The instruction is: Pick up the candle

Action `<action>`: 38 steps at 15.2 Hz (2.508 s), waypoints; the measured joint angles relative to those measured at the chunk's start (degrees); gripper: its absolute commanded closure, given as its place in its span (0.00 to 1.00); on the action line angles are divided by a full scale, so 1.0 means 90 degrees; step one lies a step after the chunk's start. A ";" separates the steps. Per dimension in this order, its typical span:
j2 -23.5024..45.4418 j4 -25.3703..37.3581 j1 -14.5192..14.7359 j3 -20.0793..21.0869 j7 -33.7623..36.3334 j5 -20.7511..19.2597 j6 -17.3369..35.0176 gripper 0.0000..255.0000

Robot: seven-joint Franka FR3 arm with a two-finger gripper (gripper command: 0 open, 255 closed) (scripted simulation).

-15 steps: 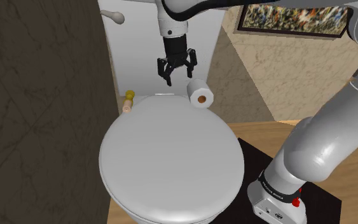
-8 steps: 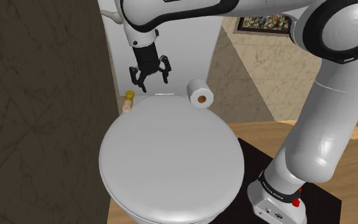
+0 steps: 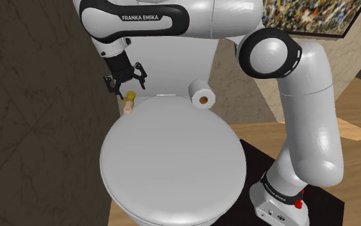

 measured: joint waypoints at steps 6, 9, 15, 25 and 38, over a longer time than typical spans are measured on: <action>0.0561 0.0688 0.0216 -0.0058 0.0135 -0.0147 -0.0019 0.00; 0.0642 0.0650 0.0221 -0.0069 0.0136 -0.0158 0.0356 0.00; 0.0602 0.0744 0.0284 -0.0153 0.0206 -0.0222 -0.0121 1.00; -0.0683 -0.1337 -0.0427 0.0130 0.0844 0.0546 0.1387 0.00; -0.1514 -0.3248 -0.0793 0.0160 0.1387 0.1150 0.3398 1.00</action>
